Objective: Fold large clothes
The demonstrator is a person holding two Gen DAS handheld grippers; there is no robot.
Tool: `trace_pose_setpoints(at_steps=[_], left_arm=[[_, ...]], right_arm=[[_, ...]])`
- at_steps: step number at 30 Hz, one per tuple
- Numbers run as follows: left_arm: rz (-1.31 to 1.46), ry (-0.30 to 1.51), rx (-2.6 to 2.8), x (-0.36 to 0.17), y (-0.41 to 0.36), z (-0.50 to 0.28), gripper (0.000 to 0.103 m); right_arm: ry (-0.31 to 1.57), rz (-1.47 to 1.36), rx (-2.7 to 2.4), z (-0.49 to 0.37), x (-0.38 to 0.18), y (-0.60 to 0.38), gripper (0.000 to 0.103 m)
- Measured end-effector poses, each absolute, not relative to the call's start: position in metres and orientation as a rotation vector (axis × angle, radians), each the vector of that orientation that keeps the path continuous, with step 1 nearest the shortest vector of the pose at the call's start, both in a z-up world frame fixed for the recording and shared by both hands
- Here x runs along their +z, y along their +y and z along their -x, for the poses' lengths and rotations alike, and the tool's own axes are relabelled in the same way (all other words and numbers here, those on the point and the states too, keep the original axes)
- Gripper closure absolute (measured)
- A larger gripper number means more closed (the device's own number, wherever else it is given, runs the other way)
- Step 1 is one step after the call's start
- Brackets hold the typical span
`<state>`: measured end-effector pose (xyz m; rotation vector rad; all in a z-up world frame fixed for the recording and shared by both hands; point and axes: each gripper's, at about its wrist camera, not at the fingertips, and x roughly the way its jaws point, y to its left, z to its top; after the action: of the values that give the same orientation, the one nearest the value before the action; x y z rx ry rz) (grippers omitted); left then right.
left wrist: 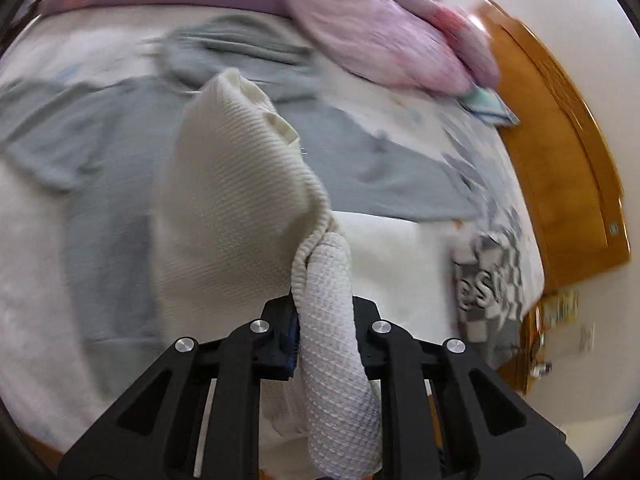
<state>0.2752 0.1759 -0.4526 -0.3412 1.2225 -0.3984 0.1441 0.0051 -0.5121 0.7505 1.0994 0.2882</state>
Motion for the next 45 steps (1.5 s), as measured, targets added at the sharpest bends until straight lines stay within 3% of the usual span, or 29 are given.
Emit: trace_pose_setpoints(at_steps=[11, 20, 21, 23, 24, 25, 34, 38, 45], left_arm=[[0.180, 1.363, -0.531, -0.508, 0.019, -0.298, 0.087], [0.071, 1.496, -0.536, -0.569, -0.035, -0.298, 0.082], [0.077, 1.509, -0.531, -0.573, -0.037, -0.299, 0.077], [0.108, 1.521, -0.541, -0.575, -0.040, -0.301, 0.057], [0.139, 1.517, -0.555, -0.571, -0.040, -0.302, 0.039], [0.160, 1.502, -0.557, -0.565, -0.038, -0.302, 0.030], [0.194, 1.357, -0.311, -0.523, 0.050, -0.302, 0.028], [0.120, 1.360, -0.106, -0.536, 0.096, -0.300, 0.028], [0.125, 1.412, -0.134, -0.562, 0.103, -0.306, 0.029]], right_arm=[[1.131, -0.862, 0.009, -0.129, -0.551, -0.087, 0.091], [1.234, -0.949, -0.155, -0.104, -0.594, -0.112, 0.087], [1.246, -0.968, -0.173, -0.104, -0.599, -0.114, 0.086], [1.278, -1.005, -0.216, -0.102, -0.610, -0.119, 0.087], [1.294, -1.007, -0.240, -0.102, -0.613, -0.121, 0.088], [1.298, -1.009, -0.241, -0.099, -0.616, -0.123, 0.088], [1.347, -0.917, -0.235, -0.107, -0.607, -0.117, 0.087], [1.375, -0.848, -0.216, -0.119, -0.594, -0.122, 0.079], [1.316, -0.586, -0.183, -0.152, -0.528, -0.120, 0.078]])
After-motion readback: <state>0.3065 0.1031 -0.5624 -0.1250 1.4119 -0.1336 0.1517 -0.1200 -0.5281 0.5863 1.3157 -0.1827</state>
